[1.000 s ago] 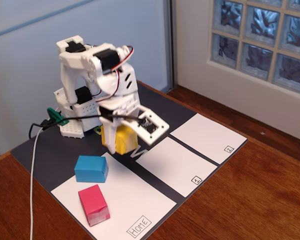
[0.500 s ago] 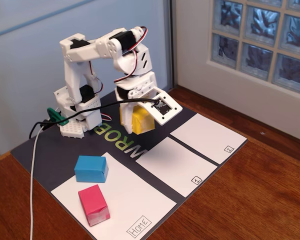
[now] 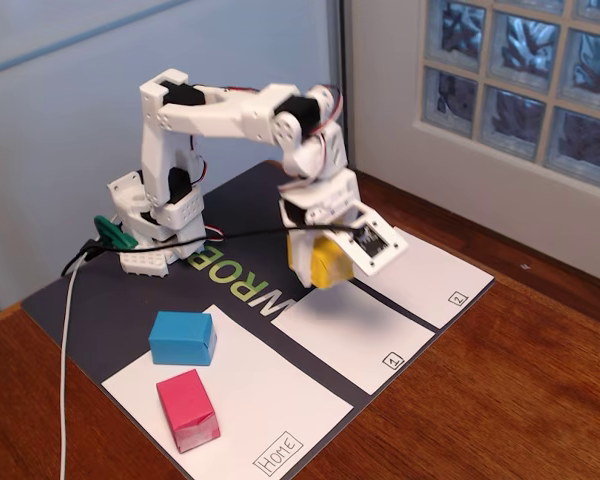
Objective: Move box yellow to zone 1
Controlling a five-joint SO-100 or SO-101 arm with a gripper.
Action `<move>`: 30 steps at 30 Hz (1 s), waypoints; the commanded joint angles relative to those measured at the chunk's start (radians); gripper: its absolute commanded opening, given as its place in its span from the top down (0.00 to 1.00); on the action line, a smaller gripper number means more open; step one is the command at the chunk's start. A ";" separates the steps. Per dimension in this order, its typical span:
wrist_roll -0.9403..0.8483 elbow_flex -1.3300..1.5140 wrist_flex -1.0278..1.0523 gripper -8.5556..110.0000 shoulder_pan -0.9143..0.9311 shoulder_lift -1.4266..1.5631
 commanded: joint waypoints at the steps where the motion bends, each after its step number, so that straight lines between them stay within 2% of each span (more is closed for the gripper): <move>1: -0.009 0.034 -0.103 0.93 -0.014 -0.011; 12: -0.052 0.100 -0.331 0.93 -0.043 -0.161; 30: -0.025 0.098 -0.376 0.92 -0.048 -0.259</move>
